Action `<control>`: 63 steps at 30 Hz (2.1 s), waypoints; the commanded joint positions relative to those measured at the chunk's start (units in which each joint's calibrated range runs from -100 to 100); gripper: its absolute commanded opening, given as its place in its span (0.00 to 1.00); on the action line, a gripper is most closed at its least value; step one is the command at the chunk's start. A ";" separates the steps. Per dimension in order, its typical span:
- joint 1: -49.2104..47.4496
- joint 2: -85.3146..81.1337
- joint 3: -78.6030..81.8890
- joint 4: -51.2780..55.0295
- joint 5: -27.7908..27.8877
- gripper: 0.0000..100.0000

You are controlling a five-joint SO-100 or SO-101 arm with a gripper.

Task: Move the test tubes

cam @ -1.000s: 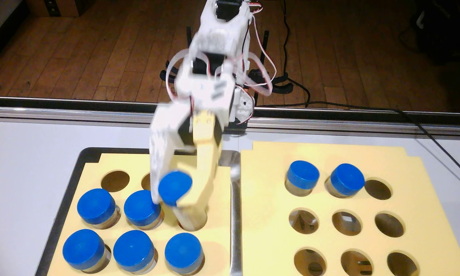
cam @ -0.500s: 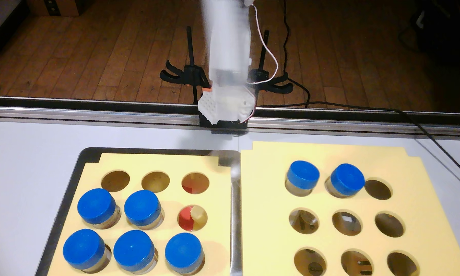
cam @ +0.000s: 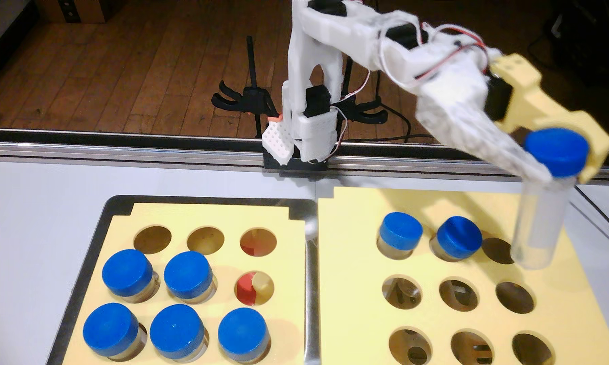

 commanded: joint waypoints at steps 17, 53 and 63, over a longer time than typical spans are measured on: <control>-4.94 13.89 6.84 -0.98 1.05 0.10; 40.63 -25.80 33.53 -1.17 -0.94 0.33; 44.41 -24.32 43.79 -1.75 -0.94 0.32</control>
